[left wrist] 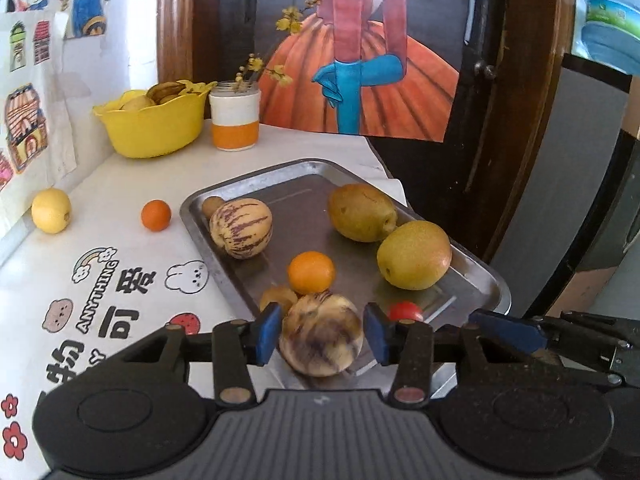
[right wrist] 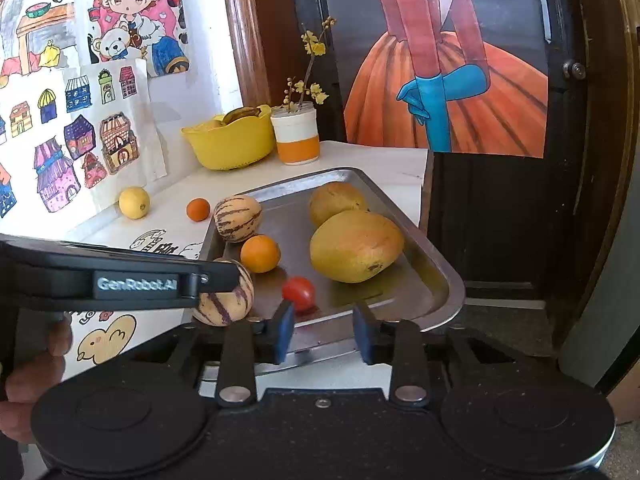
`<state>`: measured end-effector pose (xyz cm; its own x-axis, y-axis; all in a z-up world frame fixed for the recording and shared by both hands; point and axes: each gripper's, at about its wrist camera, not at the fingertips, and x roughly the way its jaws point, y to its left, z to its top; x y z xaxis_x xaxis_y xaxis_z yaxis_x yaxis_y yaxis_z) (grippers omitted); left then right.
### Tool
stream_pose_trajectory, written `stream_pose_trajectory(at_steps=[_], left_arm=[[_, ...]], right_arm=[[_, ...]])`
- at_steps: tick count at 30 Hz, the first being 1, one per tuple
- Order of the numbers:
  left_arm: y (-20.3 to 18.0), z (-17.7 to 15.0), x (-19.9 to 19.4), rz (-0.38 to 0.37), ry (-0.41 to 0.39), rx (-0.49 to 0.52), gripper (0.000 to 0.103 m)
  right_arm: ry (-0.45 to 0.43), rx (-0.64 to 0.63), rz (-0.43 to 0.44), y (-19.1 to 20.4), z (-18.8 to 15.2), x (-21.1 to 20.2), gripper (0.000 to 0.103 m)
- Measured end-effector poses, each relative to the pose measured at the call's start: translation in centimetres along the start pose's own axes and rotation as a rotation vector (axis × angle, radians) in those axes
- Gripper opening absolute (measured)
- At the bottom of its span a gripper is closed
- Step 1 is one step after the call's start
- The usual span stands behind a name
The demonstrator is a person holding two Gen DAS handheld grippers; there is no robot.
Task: Organize fruits
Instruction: 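Carry the pepino into the tray and open the left tool while the right tool releases the tomato there, then move the open left tool to the yellow lemon while the right tool approaches the orange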
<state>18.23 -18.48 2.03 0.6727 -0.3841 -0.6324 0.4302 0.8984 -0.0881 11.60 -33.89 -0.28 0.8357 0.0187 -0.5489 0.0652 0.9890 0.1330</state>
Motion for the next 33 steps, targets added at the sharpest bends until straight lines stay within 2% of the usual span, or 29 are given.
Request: stream_pose_trajectory(at_steps=[2,4,6,10,12,17,24,27,31,33], left_arm=[[0.3,0.0,-0.5,0.009,-0.012,-0.014,0.059],[0.7,0.1,-1.2,0.018,-0.032,-0.032,0.075],[1.2,0.2,-2.0,0.041,-0.055,-0.053,0.086],[2.8,0.4,-3.9,0.079,-0.092,-0.110,0.098],[3.7,0.5,-5.2,0.098,-0.117,-0.142,0.101],[6.6,0.8,-8.7,0.149,-0.137,-0.194,0.102],[11.1,2.4,-15.0,0.280,-0.205,-0.202,0.102],[12.8,3.8,-16.8,0.337,-0.228,-0.218,0.102],[15.5,5.5,-18.1,0.365,-0.241,-0.275,0.102],[16.7,6.3,-18.0,0.368,-0.235,-0.295,0.102]], right_arm=[[-0.006,0.001,-0.007,0.1,0.1,-0.3,0.048],[-0.019,0.003,-0.011,0.3,0.3,-0.8,0.066],[-0.039,0.007,-0.013,0.4,0.7,-1.4,0.078],[-0.074,0.004,-0.009,0.7,1.7,-2.9,0.095],[-0.079,-0.015,0.012,1.1,2.6,-3.7,0.101],[-0.086,-0.142,0.104,2.3,6.3,-6.5,0.102],[-0.118,-0.260,0.264,5.0,14.9,-9.6,0.102],[-0.123,-0.251,0.332,7.0,18.9,-9.4,0.102],[-0.095,-0.214,0.455,9.8,23.5,-7.9,0.102],[-0.077,-0.240,0.480,11.2,25.2,-6.6,0.102]])
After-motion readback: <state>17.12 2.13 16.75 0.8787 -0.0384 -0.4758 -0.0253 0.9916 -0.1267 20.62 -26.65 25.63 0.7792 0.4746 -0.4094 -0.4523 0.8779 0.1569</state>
